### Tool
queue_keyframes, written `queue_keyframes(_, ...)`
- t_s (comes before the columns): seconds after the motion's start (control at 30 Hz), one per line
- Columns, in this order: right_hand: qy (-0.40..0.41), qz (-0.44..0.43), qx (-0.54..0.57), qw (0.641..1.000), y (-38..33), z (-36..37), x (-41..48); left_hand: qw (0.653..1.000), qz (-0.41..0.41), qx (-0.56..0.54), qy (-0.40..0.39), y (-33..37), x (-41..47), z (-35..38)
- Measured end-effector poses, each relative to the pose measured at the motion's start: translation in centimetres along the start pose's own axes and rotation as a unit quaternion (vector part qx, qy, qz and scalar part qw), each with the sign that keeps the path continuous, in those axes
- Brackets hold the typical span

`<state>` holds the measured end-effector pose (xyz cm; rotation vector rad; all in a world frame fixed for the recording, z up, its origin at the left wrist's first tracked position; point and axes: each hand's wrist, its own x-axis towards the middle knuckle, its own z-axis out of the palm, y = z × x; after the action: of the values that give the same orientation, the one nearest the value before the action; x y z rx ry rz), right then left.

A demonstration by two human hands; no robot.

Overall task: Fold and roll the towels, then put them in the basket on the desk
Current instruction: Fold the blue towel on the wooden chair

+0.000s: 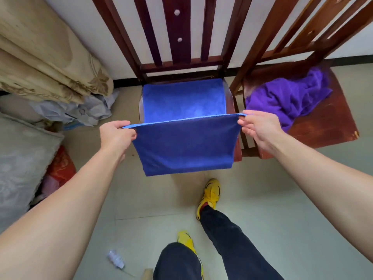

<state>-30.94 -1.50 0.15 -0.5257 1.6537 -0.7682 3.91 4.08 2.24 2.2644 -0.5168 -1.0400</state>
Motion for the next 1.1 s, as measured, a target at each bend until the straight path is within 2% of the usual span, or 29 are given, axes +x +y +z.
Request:
queue_keyframes(0.1, 0.018, -0.044, -0.108, 0.993, -1.6, 1.7, 3.2, 0.999, 0.022, 0.044, 0.018, 2.4, 3.0, 1.5)
queue_keyframes(0.27, 0.055, -0.087, -0.169, 0.98, -3.1, 3.7, 8.0, 0.985, 0.076, 0.151, 0.045, 5.0, 6.9, 3.4)
queue_keyframes(0.53, 0.077, -0.113, -0.192, 0.972, -5.0, 7.0, 13.5, 0.987, 0.096, 0.127, -0.015, 6.4, 14.4, 5.7)
queue_keyframes(0.83, 0.106, -0.064, -0.244, 0.962, -3.0, 10.8, 21.3, 0.998, 0.001, 0.031, -0.057, 5.5, 21.5, 9.8)
queue_keyframes(0.97, 0.121, -0.056, -0.284, 0.95, -2.0, 11.4, 22.9, 0.999, -0.042, 0.007, -0.016, 4.5, 22.8, 11.8)
queue_keyframes(1.1, 0.157, -0.08, -0.357, 0.918, -1.8, 11.5, 23.7, 0.996, -0.085, -0.023, 0.034, 3.9, 24.2, 13.0)
